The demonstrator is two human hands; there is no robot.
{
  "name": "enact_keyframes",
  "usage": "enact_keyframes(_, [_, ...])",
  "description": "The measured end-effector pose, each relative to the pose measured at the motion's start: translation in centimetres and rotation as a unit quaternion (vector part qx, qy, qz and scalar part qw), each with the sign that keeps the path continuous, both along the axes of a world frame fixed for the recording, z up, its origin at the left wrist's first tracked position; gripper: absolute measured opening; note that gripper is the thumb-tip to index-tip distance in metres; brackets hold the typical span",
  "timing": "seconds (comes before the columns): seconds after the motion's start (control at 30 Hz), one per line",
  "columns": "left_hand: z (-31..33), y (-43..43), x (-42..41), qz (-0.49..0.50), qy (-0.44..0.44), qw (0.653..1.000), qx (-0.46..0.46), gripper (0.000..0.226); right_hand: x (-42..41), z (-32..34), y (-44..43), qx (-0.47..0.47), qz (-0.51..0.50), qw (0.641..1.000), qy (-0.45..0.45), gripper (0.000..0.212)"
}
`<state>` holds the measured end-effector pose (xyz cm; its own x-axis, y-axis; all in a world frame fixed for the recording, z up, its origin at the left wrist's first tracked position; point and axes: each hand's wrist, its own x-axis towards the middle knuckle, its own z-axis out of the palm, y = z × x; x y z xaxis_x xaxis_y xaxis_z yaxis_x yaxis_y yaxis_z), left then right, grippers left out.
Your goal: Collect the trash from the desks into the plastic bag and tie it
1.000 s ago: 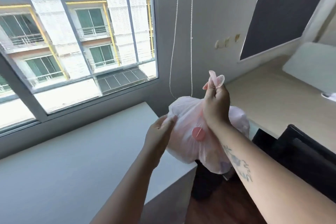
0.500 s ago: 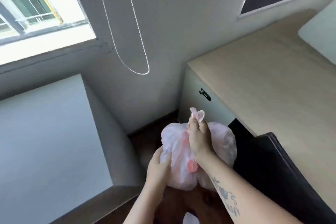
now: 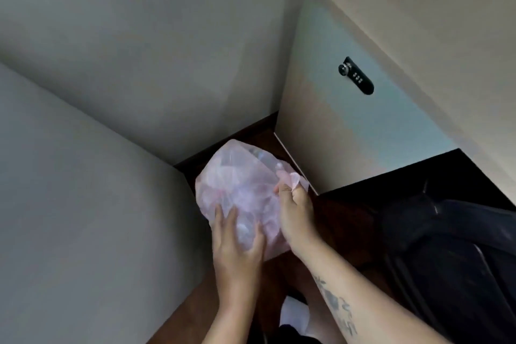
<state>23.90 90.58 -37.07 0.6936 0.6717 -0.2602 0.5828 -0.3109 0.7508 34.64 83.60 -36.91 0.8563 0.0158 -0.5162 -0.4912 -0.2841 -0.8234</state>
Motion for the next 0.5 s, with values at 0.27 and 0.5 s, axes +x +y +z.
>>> enact_keyframes(0.27, [-12.4,0.7,2.6,-0.306,0.210,0.928,-0.029,0.063,0.2,-12.6,-5.2,-0.189,0.161,0.946,0.209,0.029])
enact_keyframes(0.5, [-9.8,3.9,3.6,-0.316,0.279,0.906,0.035,0.061,1.3,-9.2,-5.0,-0.229,0.245,0.930,0.154,0.036])
